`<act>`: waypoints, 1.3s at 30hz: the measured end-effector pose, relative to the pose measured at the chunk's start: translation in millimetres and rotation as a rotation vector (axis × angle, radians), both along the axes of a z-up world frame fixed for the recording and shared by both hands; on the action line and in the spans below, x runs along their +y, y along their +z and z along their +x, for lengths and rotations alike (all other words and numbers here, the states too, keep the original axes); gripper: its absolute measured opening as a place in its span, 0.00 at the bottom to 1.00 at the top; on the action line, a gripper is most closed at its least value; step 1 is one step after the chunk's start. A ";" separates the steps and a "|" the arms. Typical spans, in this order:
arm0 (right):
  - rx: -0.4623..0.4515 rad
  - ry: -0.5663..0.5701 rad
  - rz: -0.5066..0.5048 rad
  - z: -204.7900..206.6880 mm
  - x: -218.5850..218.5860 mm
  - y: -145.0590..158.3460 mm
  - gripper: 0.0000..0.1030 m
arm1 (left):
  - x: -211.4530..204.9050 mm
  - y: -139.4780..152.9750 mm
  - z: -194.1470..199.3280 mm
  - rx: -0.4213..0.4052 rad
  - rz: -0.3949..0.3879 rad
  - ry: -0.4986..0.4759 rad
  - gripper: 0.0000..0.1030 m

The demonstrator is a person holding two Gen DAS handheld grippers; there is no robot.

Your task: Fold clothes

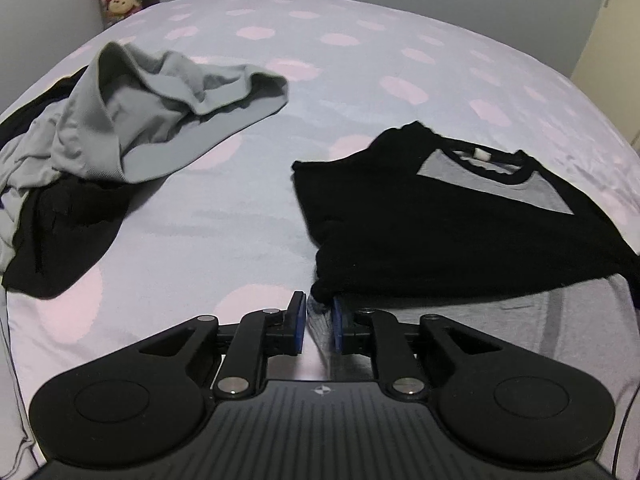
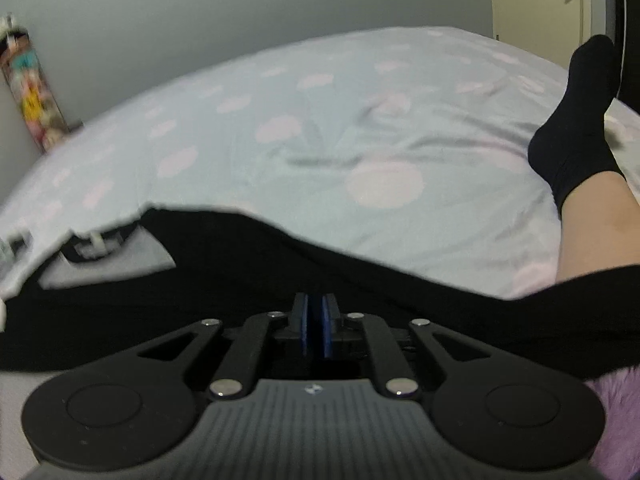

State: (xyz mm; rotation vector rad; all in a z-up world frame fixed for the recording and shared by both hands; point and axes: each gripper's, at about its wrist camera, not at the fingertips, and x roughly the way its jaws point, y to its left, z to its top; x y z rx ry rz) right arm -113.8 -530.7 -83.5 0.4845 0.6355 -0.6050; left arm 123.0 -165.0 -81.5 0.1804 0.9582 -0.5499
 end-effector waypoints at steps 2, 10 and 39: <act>-0.037 0.007 -0.003 3.2 -6.6 4.1 0.10 | 1.0 6.7 -2.3 -0.009 -0.001 -0.012 0.25; -0.069 0.166 0.013 55.9 -15.5 -11.7 0.10 | 3.7 23.0 4.0 -0.023 -0.080 0.032 0.46; 0.044 0.203 -0.147 63.5 9.7 -25.0 0.04 | -14.1 -3.5 -4.9 0.004 -0.092 0.076 0.48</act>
